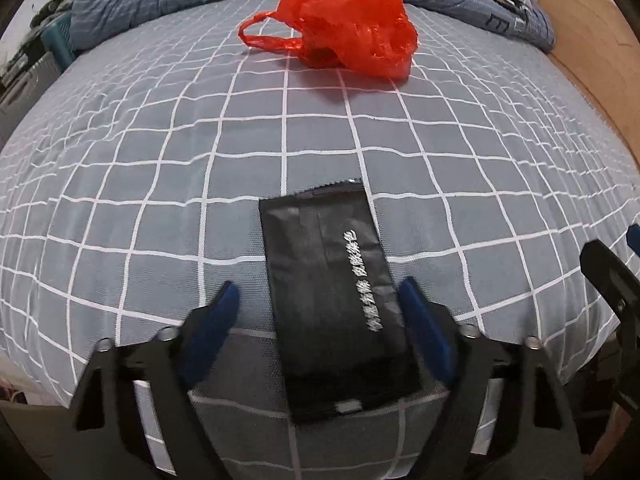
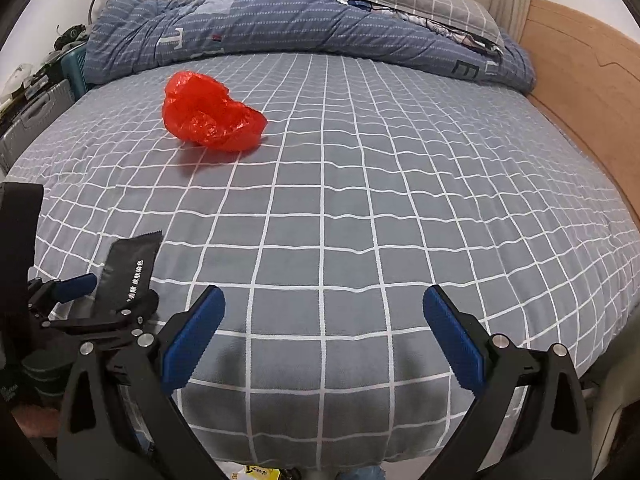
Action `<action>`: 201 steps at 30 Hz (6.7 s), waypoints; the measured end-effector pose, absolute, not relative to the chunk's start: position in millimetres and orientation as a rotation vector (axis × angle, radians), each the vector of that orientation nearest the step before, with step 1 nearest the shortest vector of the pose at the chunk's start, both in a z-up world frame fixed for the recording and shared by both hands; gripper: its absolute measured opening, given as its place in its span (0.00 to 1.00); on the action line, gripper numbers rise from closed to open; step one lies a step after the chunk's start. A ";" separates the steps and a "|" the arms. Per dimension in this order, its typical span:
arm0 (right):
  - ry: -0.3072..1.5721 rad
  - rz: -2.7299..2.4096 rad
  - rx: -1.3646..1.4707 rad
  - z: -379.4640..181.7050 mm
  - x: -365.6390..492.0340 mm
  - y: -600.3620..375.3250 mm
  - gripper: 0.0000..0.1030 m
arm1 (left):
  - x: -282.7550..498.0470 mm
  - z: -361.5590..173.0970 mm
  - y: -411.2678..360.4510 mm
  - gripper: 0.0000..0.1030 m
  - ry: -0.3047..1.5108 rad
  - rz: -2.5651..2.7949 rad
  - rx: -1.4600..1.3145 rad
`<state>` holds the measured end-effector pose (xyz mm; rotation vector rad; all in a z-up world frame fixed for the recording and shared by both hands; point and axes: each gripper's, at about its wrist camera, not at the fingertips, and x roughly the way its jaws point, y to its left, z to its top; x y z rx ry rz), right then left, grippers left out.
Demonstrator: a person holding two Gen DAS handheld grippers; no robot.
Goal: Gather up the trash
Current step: 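Grasp the black packet with the left tool while the right tool grasps the red plastic bag, then carry the black packet and red bag toward the bin, then open the right tool to drop the red bag into the bin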
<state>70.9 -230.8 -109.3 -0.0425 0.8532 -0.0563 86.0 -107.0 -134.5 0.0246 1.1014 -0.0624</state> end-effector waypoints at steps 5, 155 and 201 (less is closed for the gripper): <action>0.874 -0.059 -0.029 -115.9 76.7 -231.2 0.93 | 84.9 -128.1 -102.4 0.39 1.075 -0.094 0.014; 0.921 0.125 0.033 -96.3 -133.1 -161.0 0.18 | -129.3 -69.3 -19.6 0.31 1.058 -0.117 -0.094; 1.164 0.220 -0.118 -244.7 -134.6 -75.0 0.66 | -144.2 -199.7 28.0 0.31 1.240 -0.036 -0.110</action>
